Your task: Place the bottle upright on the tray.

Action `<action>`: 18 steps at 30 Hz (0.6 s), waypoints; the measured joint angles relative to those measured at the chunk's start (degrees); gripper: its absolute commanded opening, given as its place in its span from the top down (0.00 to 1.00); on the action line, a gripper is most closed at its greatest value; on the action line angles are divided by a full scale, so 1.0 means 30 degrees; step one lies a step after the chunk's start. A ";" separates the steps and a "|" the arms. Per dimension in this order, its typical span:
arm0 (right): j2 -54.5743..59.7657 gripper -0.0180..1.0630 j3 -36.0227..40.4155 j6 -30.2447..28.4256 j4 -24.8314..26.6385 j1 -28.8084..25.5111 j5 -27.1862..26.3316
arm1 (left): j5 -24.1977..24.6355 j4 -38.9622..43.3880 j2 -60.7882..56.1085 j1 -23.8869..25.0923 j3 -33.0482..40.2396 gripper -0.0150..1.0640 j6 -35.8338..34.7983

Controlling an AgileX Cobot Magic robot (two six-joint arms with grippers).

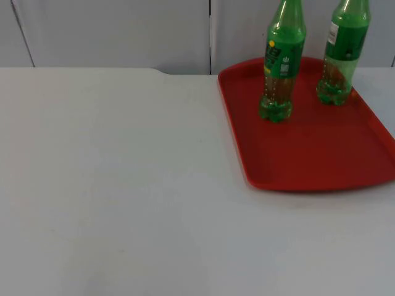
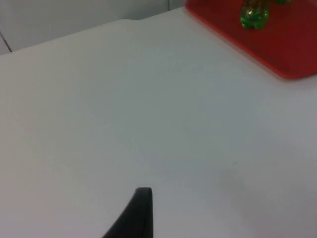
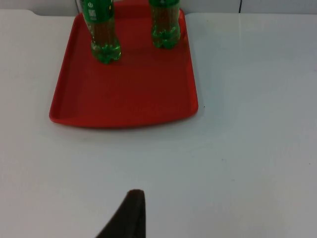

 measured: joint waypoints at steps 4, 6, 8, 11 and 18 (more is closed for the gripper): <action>0.0000 0.01 0.0000 0.0000 0.0000 0.0000 0.0000 | 0.0000 0.0000 0.0000 0.1134 0.0000 0.01 0.0000; 0.0000 0.01 0.0000 0.0000 0.0000 0.0000 0.0000 | 0.0000 0.0000 0.0000 0.2009 0.0000 0.01 0.0000; 0.0000 0.01 0.0000 0.0000 0.0000 0.0000 0.0000 | 0.0000 0.0000 0.0000 0.2838 0.0000 0.01 0.0000; 0.0000 0.01 0.0000 0.0000 0.0000 0.0000 0.0000 | 0.0000 0.0000 0.0000 0.3657 0.0000 0.01 0.0000; 0.0000 0.01 0.0000 0.0000 0.0000 0.0000 0.0000 | 0.0000 0.0000 0.0000 0.5959 0.0000 0.01 0.0000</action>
